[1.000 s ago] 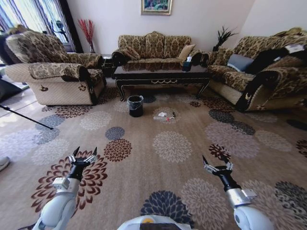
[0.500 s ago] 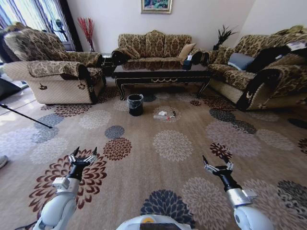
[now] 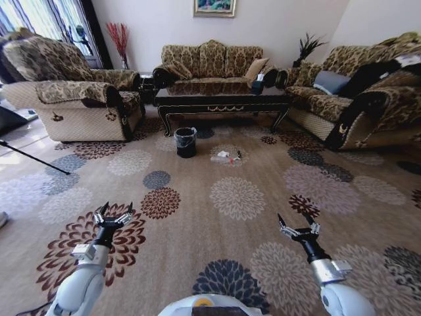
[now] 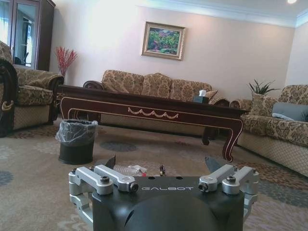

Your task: Move to the front of the table and pick up the trash from the floor, then place it into the trash bin.

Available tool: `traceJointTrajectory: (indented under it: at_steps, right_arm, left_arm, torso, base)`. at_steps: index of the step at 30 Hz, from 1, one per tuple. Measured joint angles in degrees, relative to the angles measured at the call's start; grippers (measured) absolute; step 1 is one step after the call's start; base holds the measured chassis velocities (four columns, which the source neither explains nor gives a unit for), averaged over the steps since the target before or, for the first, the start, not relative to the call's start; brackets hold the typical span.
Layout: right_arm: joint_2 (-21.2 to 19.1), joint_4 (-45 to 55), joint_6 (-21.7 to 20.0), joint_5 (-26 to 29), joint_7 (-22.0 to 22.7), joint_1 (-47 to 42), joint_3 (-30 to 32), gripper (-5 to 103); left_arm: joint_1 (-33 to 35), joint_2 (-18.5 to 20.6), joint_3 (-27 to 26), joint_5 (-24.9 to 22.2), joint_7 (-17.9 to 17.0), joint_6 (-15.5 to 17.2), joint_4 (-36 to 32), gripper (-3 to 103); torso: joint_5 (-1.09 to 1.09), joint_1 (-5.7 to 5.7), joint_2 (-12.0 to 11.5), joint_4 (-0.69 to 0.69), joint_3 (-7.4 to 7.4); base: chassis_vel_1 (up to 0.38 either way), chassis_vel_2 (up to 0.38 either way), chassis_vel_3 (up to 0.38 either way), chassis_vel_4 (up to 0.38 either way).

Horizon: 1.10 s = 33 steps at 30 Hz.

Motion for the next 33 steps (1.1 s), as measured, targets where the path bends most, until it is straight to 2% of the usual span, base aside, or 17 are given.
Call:
traceJointTrajectory:
  at_steps: [6, 7, 12, 19, 33]
  right_arm:
    - [0.02, 0.01, 0.05, 0.00, 0.00, 0.02, 0.00, 100]
    - [0.01, 0.02, 0.05, 0.00, 0.00, 0.03, 0.00, 100]
    - [0.07, 0.02, 0.14, -0.10, -0.10, -0.03, -0.13, 100]
    - [0.06, 0.02, 0.28, -0.14, -0.13, -0.08, -0.09, 100]
    - [0.18, -0.08, 0.33, -0.38, -0.17, -0.13, -0.17, 100]
  left_arm:
    - [0.06, -0.08, -0.04, -0.30, -0.85, -0.31, -0.35, 99]
    - [-0.09, -0.08, -0.04, -0.63, -1.25, -0.58, -0.40, 96]
    - [-0.34, -0.26, -0.06, -0.88, -1.62, -1.44, -0.35, 100]
    - [-0.19, -0.50, -0.08, -0.46, -1.63, -1.77, -0.06, 100]
    - [-0.20, -0.71, -0.09, 0.07, -1.52, -2.11, 0.52, 100]
  torso:
    - [0.00, -0.02, 0.00, 0.00, -0.01]
    - [0.00, -0.02, 0.00, 0.00, 0.02]
    - [0.00, -0.02, 0.00, 0.00, 0.12]
    - [0.00, -0.02, 0.00, 0.00, 0.24]
    - [0.00, 0.03, 0.00, 0.00, 0.41]
  base:
    - [0.000, 0.000, 0.000, 0.000]
    - [0.000, 0.000, 0.000, 0.000]
    - [0.000, 0.000, 0.000, 0.000]
    - [-0.006, 0.005, 0.004, -0.008]
    - [-0.093, 0.110, 0.098, -0.095]
